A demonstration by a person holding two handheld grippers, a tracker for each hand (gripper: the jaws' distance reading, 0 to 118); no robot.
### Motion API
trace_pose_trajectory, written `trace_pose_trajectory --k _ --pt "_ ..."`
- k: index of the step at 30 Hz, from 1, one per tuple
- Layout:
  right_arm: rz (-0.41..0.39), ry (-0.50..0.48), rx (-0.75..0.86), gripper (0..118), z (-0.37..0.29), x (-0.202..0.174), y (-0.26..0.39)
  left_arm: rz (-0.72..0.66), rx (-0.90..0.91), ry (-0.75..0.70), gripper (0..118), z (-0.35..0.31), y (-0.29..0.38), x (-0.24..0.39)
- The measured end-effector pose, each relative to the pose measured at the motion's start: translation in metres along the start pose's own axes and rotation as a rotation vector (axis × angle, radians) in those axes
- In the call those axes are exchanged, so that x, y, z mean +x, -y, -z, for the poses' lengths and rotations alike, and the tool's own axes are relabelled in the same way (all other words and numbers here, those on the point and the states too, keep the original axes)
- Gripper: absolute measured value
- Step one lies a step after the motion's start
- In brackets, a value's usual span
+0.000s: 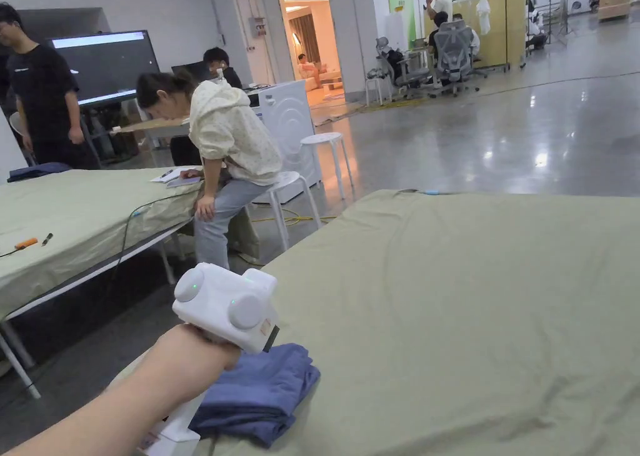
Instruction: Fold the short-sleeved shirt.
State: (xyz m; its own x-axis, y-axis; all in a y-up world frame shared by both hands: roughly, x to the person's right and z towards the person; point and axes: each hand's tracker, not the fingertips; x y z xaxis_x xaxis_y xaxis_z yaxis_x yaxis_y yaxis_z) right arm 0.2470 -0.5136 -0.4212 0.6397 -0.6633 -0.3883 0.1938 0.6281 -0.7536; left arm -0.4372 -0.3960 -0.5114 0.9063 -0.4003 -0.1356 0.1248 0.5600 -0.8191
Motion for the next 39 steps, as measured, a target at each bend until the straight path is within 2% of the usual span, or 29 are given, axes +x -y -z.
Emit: trace_pose_trajectory --k 1,3,5,7,9,11,13,15,19,21,23,24,26,28,29,32,36,39 --pt "-0.001 -0.002 0.001 2 -0.001 0.001 0.000 0.034 0.093 -0.082 0 -0.012 -0.001 0.003" --pt "-0.004 -0.007 0.006 2 -0.003 0.001 -0.001 0.024 0.217 -0.037 0 -0.047 0.002 0.018" --pt "-0.011 0.003 0.020 2 -0.006 0.002 -0.001 -0.195 0.327 0.166 0 -0.093 0.018 0.033" --pt "-0.017 0.008 0.031 2 -0.009 0.003 -0.001 -0.296 0.465 0.235 0 -0.135 0.037 0.053" --pt "-0.023 0.015 0.043 2 -0.009 -0.001 -0.001 -0.266 0.610 0.270 0 -0.173 0.058 0.089" --pt "-0.022 0.018 0.052 2 -0.010 -0.001 -0.001 -0.249 0.673 0.313 0 -0.196 0.070 0.132" --pt "-0.027 0.026 0.061 2 -0.011 0.000 0.000 -0.268 0.686 0.437 0 -0.207 0.077 0.168" --pt "-0.046 0.046 0.066 2 -0.012 -0.002 0.001 -0.229 0.687 0.522 0 -0.214 0.074 0.206" --pt "-0.066 0.100 0.106 2 -0.018 0.000 0.003 -0.216 0.766 0.500 0 -0.222 0.072 0.260" --pt "-0.094 0.168 0.153 2 -0.023 -0.004 0.004 -0.246 0.795 0.528 0 -0.222 0.071 0.282" --pt "-0.171 0.286 0.213 2 -0.029 -0.016 0.003 -0.242 0.818 0.510 0 -0.214 0.068 0.302" --pt "-0.252 0.384 0.258 2 -0.031 -0.029 0.004 -0.238 0.812 0.508 0 -0.213 0.066 0.312" --pt "-0.476 0.631 0.341 2 -0.033 -0.058 0.009 -0.237 0.814 0.511 0 -0.214 0.068 0.325" --pt "-0.613 0.711 0.398 2 -0.035 -0.080 0.013 -0.232 0.821 0.508 0 -0.213 0.070 0.332" --pt "-0.637 0.737 0.454 2 -0.039 -0.089 0.015 -0.224 0.826 0.494 0 -0.215 0.072 0.337" --pt "-0.640 0.793 0.571 2 -0.051 -0.108 0.021 -0.187 0.875 0.451 0 -0.221 0.079 0.346" --pt "-0.651 0.866 0.648 2 -0.065 -0.124 0.028 -0.180 0.868 0.475 0 -0.225 0.086 0.346" --pt "-0.653 0.902 0.688 2 -0.075 -0.132 0.035 -0.204 0.896 0.440 0 -0.235 0.096 0.341"
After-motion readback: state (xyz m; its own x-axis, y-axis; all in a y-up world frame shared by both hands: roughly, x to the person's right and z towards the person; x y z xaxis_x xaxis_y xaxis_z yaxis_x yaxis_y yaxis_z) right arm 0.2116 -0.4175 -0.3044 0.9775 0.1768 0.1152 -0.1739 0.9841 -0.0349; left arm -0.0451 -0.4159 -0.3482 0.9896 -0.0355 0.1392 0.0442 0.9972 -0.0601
